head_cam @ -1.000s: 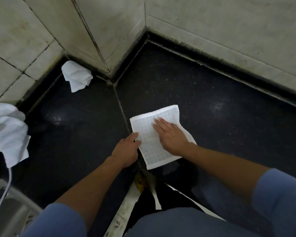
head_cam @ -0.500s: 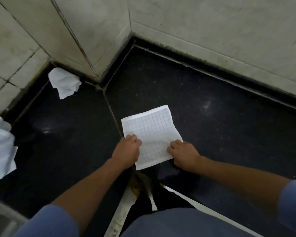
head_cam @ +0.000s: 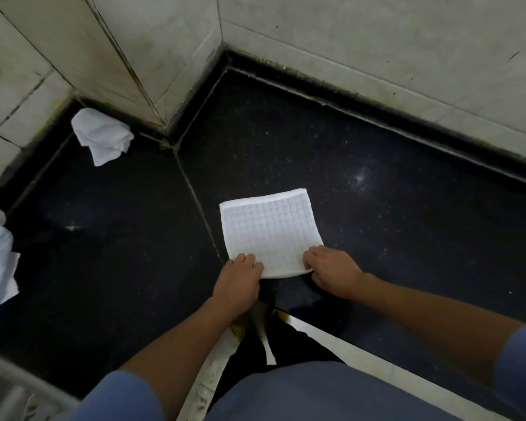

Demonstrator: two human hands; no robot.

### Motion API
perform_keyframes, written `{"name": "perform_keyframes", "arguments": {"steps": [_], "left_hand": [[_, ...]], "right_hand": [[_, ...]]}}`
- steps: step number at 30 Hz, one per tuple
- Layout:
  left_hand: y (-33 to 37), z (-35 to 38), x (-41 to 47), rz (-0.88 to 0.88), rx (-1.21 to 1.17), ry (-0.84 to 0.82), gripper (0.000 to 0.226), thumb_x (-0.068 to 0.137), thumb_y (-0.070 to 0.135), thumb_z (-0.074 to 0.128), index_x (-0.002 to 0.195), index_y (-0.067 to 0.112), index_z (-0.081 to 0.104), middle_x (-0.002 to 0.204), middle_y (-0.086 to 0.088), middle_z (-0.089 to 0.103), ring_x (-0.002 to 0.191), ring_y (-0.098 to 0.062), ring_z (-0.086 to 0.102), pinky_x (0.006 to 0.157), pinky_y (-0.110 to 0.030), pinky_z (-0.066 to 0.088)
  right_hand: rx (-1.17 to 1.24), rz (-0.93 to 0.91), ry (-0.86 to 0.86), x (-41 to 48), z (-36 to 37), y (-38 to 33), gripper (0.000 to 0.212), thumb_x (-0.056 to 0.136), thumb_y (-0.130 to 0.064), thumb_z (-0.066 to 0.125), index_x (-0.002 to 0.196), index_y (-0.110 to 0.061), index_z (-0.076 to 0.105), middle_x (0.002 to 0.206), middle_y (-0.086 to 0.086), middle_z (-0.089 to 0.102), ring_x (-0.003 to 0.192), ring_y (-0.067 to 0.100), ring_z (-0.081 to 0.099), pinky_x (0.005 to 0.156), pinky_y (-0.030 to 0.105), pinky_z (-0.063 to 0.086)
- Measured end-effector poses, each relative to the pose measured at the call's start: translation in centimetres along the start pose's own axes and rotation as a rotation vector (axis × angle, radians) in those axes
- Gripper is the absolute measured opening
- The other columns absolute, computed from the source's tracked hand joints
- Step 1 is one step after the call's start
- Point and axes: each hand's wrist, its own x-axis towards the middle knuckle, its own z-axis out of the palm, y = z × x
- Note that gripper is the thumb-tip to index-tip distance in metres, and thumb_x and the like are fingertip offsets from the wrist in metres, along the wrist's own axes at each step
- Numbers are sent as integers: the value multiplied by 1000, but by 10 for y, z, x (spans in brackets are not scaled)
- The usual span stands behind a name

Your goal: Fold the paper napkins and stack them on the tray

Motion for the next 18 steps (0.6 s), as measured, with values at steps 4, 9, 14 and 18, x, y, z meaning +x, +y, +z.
{"name": "perform_keyframes", "arguments": {"steps": [4, 9, 14, 18], "left_hand": [[-4, 2, -15, 38, -5, -79, 20, 85, 16, 44, 105, 16, 49, 108, -4, 52, 99, -22, 47, 75, -30, 29], [0, 4, -18, 28, -69, -42, 46, 80, 51, 49, 114, 20, 44, 107, 2, 48, 98, -20, 47, 79, -35, 39], [6, 0, -13, -19, -91, -10, 21, 85, 20, 46, 105, 18, 51, 106, -2, 55, 95, -20, 50, 77, -32, 37], [-6, -14, -12, -65, -354, 1, 11, 85, 9, 47, 91, 17, 51, 87, -1, 59, 78, -18, 57, 64, -27, 42]], "right_hand": [[77, 82, -111, -10, 4, -2, 16, 89, -22, 48, 103, -18, 55, 105, 0, 61, 96, 21, 57, 76, 32, 42], [494, 182, -21, -10, -14, -6, 13, 87, -24, 57, 96, -21, 68, 84, -7, 68, 75, 11, 62, 68, 27, 49], [770, 255, 45, -5, -35, -4, 17, 85, -15, 59, 84, -29, 68, 74, -13, 64, 71, 4, 61, 67, 26, 51], [816, 273, 51, -6, -42, 7, 12, 87, -15, 61, 89, -22, 70, 83, -10, 68, 81, 5, 64, 73, 25, 54]]}}
